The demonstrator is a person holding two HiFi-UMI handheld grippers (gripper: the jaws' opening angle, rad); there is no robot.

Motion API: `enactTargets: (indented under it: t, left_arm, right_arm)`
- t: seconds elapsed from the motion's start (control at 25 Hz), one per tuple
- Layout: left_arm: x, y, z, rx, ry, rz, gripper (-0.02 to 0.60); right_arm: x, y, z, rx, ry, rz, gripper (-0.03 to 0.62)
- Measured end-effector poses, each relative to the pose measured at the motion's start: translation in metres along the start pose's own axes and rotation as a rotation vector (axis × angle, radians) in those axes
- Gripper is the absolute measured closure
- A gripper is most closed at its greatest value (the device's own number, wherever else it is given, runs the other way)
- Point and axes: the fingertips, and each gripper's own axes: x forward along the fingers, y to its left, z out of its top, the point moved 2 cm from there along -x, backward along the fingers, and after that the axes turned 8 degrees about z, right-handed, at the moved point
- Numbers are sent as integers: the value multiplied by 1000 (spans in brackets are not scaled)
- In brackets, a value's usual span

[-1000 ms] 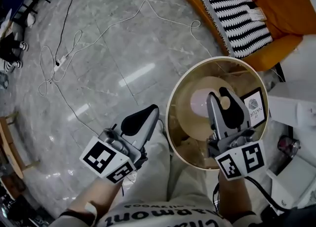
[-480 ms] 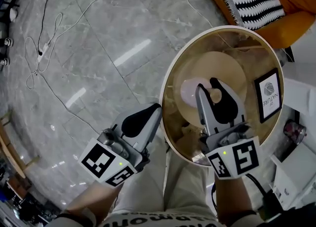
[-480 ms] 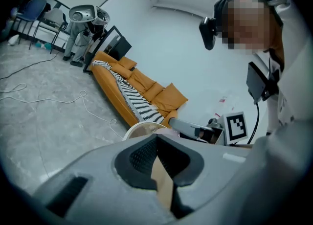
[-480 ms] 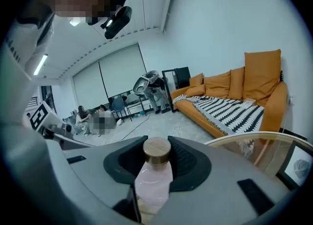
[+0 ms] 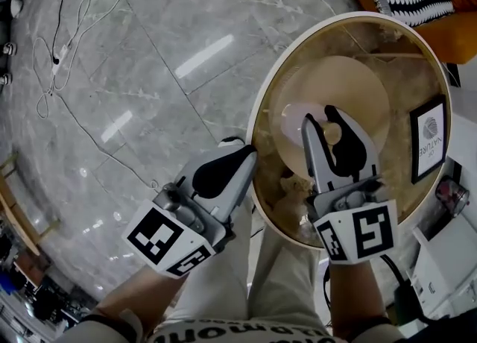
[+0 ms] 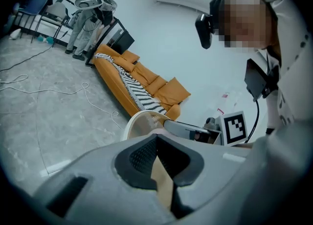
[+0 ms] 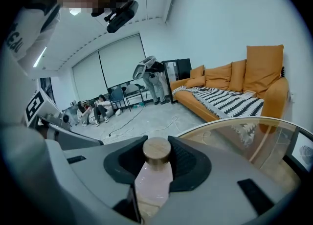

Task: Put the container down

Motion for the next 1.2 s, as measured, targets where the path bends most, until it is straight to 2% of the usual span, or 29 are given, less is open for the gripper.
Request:
enactTargets:
  t: [0.6, 1.0, 1.2]
  left_arm:
    - [7, 0, -12, -46, -31, -5, 569]
    - [8, -8, -11, -66, -65, -4, 569]
    - [2, -3, -7, -72, -78, 22, 569]
  right_arm:
    - [7, 7, -8, -75, 44, -2, 464]
    - [3, 7, -13, -56, 64, -17, 464]
    - [6, 12, -15, -80, 83, -20, 463]
